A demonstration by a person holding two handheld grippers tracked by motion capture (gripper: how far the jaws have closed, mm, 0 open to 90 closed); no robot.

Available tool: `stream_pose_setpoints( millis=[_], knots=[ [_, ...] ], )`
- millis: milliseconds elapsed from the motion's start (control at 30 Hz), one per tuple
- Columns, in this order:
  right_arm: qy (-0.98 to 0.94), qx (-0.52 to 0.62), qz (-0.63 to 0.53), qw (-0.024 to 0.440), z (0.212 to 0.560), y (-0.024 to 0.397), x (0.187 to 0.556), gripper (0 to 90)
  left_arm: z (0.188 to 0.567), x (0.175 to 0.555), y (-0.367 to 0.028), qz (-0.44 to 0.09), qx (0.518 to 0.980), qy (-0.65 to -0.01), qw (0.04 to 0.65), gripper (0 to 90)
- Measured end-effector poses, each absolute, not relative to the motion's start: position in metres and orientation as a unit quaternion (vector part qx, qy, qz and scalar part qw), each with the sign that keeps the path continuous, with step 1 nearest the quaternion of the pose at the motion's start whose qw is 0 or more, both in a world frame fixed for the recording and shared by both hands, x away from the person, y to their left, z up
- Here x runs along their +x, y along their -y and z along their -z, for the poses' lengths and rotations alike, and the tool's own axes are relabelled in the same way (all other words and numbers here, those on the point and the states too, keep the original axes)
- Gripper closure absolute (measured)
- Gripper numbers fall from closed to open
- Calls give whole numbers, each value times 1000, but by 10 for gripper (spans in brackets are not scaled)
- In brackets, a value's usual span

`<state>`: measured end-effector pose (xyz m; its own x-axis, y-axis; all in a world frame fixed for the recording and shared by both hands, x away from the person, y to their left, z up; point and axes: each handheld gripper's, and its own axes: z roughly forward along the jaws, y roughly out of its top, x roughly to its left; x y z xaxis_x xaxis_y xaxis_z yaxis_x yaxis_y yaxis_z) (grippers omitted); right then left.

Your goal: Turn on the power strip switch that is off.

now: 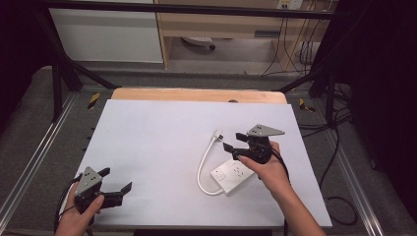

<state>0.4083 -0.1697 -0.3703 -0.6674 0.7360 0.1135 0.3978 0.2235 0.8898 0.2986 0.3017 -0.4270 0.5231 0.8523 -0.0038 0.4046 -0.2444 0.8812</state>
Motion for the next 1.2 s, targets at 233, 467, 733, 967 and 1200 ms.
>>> stream_pose_setpoints(
  millis=[233, 467, 733, 967, 1200],
  knots=[
    [-742, 377, -522, 188, 360, 180, 404, 56, 427, 298, -302, -250, 749, -418, 450, 58],
    [-719, 367, -548, 219, 350, 196, 390, 29, 427, 298, -302, -250, 748, -419, 450, 58],
    [-702, 370, -559, 242, 347, 221, 371, 24, 427, 298, -301, -250, 747, -420, 450, 58],
    [-685, 381, -556, 275, 359, 255, 350, 21, 427, 298, -301, -251, 748, -420, 449, 58],
    [-674, 399, -551, 290, 378, 279, 339, 22, 427, 298, -301, -250, 747, -421, 449, 58]
  ],
)
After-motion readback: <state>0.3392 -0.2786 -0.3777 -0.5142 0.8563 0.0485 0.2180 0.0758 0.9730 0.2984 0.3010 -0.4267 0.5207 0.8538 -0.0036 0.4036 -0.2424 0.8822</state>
